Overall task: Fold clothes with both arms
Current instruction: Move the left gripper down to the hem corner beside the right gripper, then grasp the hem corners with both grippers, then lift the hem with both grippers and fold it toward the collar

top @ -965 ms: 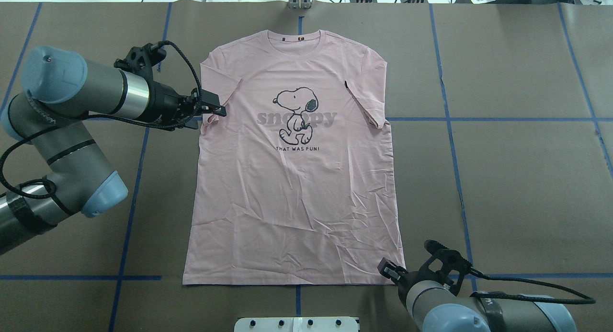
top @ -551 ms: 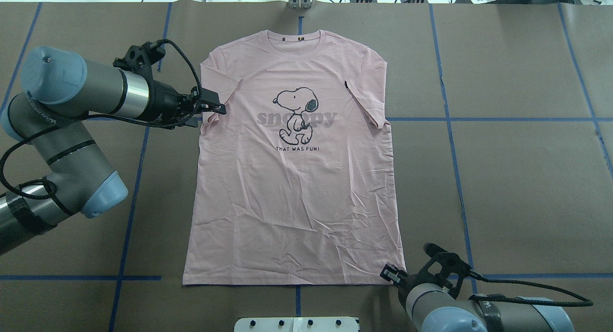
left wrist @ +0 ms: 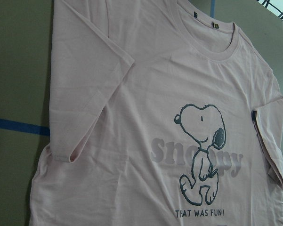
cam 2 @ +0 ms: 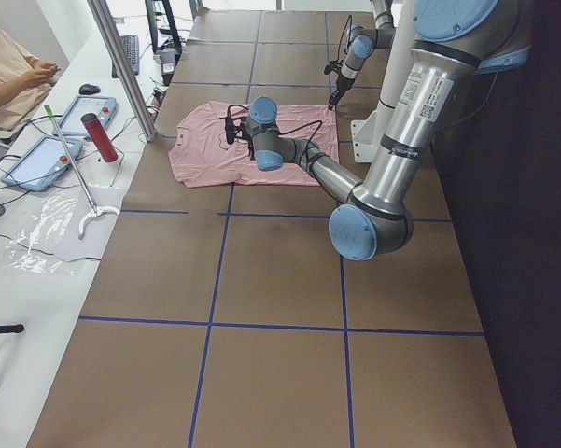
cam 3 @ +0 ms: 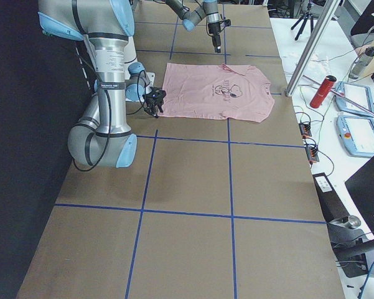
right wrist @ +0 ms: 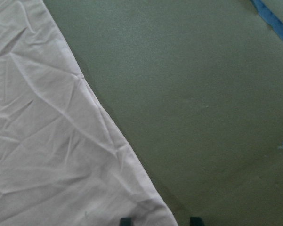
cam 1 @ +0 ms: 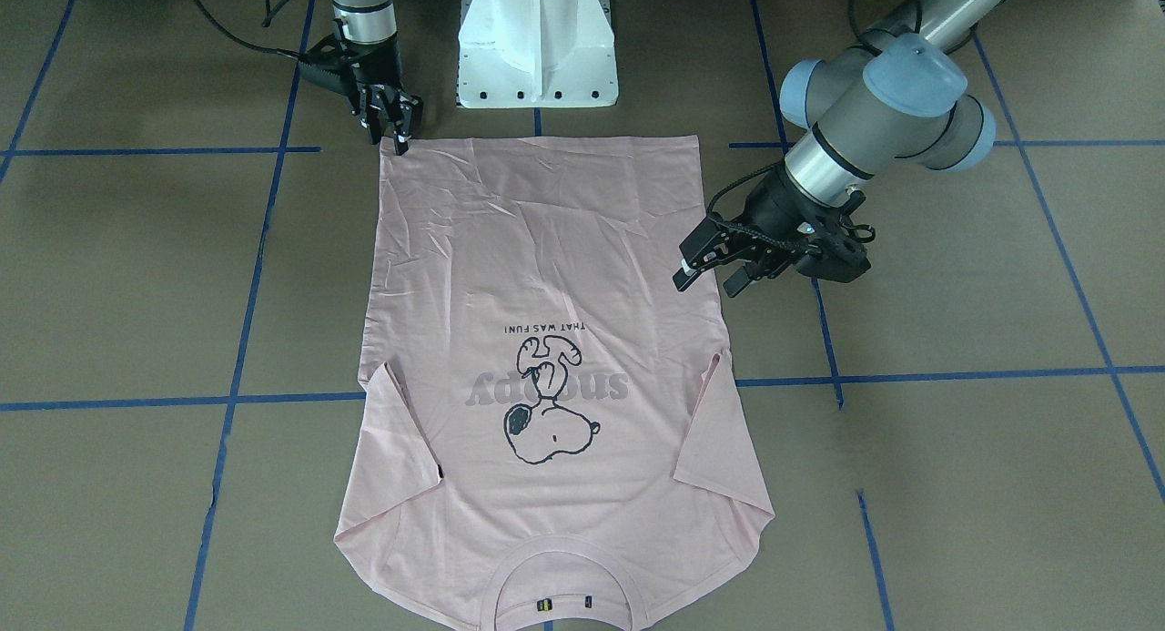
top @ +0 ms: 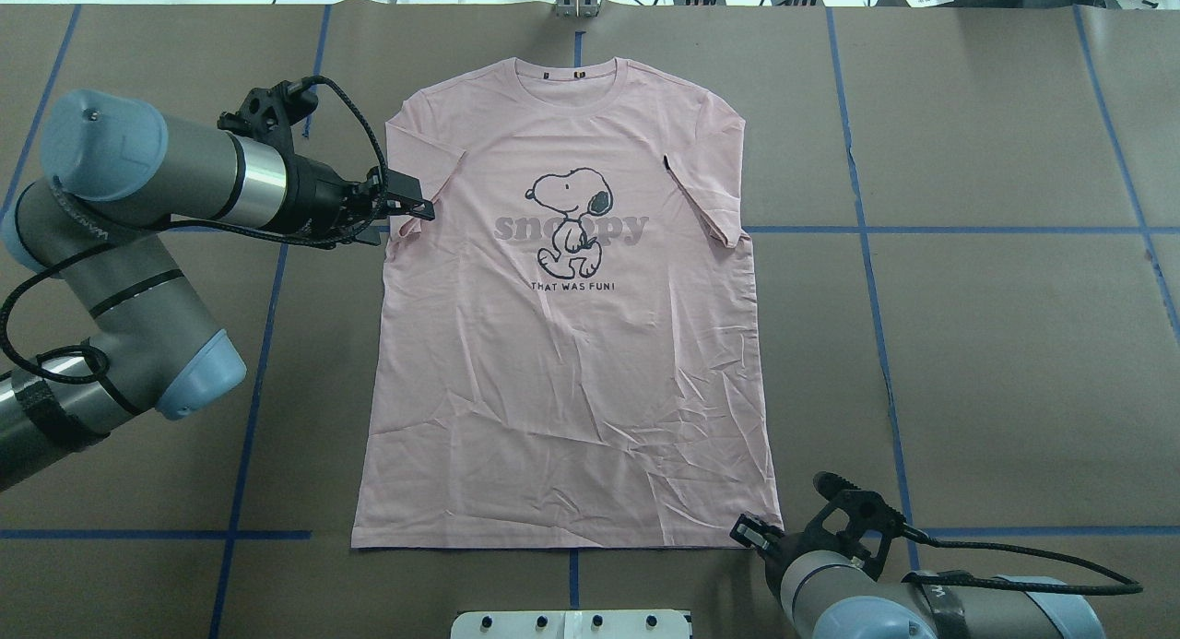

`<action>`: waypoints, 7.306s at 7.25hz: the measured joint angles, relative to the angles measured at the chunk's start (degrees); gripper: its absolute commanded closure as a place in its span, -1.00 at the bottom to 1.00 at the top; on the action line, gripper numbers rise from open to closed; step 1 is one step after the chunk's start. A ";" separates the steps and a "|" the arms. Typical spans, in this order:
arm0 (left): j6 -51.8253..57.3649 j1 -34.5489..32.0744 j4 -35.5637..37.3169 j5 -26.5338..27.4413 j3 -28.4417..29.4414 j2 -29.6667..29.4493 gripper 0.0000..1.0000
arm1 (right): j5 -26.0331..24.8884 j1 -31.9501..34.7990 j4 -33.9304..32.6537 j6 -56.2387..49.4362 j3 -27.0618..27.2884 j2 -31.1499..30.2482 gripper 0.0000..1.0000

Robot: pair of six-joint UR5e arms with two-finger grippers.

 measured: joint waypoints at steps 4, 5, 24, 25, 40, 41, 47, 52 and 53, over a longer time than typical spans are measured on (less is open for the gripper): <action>0.00 0.06 0.05 0.00 0.03 0.00 -0.76 | -0.20 -0.11 -1.76 -0.10 0.96 0.12 1.00; 0.00 0.06 0.05 0.00 0.06 0.00 -0.76 | -0.29 -0.11 -1.91 -0.11 1.24 0.13 1.00; -29.51 35.97 29.12 26.61 -23.96 19.38 1.00 | -0.12 0.26 -1.99 -0.46 4.70 -0.06 1.00; -29.45 36.00 29.19 26.53 -24.08 19.24 1.00 | -0.12 0.32 -1.99 -0.46 4.70 -0.10 1.00; -19.86 17.37 41.71 25.04 -27.79 4.78 1.00 | 16.12 25.85 -1.80 -22.02 0.37 12.22 1.00; -16.56 13.22 41.02 25.05 -23.79 2.35 1.00 | 17.86 30.66 -1.60 -26.10 -4.65 15.49 1.00; -7.43 0.47 26.81 24.93 -2.53 -5.48 1.00 | 22.45 44.35 -1.15 -39.61 -29.08 30.76 1.00; -7.47 0.05 13.90 25.23 13.98 -9.92 1.00 | 22.51 45.17 7.81 -40.06 -47.45 37.87 1.00; -7.47 0.11 12.38 25.23 15.68 -10.20 1.00 | 22.47 45.06 8.20 -40.11 -48.57 37.80 1.00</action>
